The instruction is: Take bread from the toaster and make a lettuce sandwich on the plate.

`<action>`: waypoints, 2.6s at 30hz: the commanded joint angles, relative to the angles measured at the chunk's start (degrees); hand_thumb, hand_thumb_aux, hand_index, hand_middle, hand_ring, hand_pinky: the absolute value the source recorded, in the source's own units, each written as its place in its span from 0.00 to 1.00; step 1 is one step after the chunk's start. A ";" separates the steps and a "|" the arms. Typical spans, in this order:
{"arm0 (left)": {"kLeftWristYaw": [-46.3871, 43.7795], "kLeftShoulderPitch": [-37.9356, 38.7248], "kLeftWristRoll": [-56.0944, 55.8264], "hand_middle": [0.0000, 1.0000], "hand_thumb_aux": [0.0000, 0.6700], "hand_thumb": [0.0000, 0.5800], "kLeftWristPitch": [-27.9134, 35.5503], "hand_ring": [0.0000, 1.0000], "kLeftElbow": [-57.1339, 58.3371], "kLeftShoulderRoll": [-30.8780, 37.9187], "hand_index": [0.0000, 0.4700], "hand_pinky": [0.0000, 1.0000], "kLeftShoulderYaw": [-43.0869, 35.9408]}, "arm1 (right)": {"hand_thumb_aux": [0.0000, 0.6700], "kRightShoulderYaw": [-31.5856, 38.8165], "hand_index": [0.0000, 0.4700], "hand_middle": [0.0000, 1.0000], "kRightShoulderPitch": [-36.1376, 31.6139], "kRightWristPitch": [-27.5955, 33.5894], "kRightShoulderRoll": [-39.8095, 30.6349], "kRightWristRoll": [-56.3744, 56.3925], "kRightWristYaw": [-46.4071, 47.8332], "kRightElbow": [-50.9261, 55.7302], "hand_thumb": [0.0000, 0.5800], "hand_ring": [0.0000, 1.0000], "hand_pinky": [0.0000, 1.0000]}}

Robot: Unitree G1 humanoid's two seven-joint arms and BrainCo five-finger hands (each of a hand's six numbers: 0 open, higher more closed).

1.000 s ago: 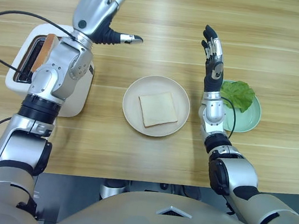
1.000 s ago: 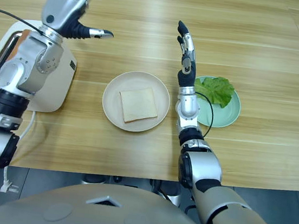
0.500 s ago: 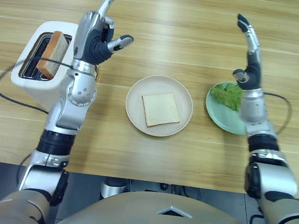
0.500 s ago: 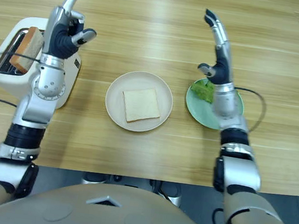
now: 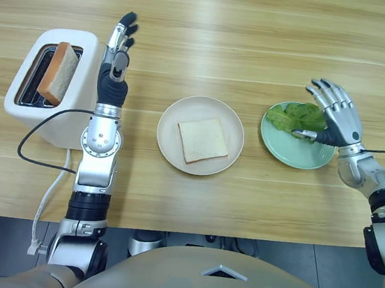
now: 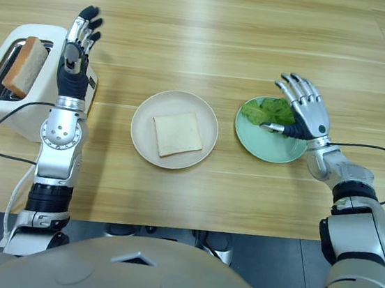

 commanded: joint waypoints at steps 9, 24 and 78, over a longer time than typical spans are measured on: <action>-1.63 0.63 0.90 0.00 0.00 0.00 -0.45 0.00 3.58 -1.51 0.00 0.00 -1.22 | 0.00 10.12 0.00 0.00 -3.96 8.45 3.56 -0.01 7.39 8.45 0.00 0.00 0.00; -2.23 0.46 2.23 0.00 0.00 0.00 -1.57 0.00 6.81 -2.18 0.00 0.00 -1.78 | 0.00 11.94 0.00 0.00 -8.79 10.20 2.77 2.54 8.84 8.72 0.00 0.00 0.00; -2.94 -0.04 3.02 0.00 0.00 0.00 -2.57 0.00 10.21 -1.77 0.00 0.00 -1.97 | 0.79 13.62 0.77 0.00 -6.51 11.95 5.26 7.65 15.98 10.06 0.96 0.00 0.00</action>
